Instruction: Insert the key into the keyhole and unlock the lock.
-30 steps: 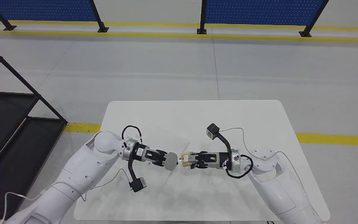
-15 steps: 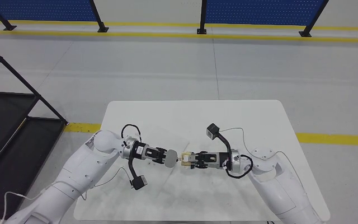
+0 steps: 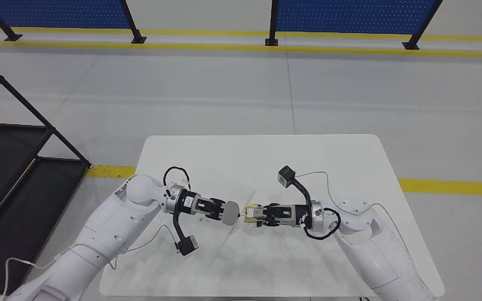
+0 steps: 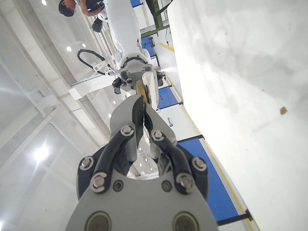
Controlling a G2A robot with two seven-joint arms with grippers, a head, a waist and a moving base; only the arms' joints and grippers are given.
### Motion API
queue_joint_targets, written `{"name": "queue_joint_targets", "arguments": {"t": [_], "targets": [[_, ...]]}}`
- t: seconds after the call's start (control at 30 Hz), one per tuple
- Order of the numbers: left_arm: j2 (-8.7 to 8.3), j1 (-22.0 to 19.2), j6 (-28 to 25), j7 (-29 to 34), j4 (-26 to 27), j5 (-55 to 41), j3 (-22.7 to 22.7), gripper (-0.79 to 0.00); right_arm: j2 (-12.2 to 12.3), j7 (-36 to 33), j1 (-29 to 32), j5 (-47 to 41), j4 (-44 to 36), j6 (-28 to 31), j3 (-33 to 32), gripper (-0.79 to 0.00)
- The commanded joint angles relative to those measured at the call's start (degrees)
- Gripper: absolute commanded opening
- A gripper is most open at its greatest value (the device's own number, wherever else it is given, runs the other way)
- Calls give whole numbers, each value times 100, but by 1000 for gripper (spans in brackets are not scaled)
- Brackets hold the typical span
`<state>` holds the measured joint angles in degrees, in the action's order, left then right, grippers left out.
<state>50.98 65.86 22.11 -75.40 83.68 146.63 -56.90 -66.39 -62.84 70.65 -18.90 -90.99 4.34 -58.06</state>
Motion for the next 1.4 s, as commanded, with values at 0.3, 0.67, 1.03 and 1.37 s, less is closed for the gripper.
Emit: {"name": "queue_joint_targets", "arguments": {"t": [0.3,0.67,1.03,1.37], "targets": [[12,-41,-5,26,-27,26,26,-785,0,0,0,0,0,0,0,-785],[20,-85,-40,102,-57,-2,6,-785,0,0,0,0,0,0,0,-785],[32,-117,-60,134,-69,35,30,-249,0,0,0,0,0,0,0,-785],[6,-87,-135,31,-40,-126,-69,0,0,0,0,0,0,0,0,-785]]}}
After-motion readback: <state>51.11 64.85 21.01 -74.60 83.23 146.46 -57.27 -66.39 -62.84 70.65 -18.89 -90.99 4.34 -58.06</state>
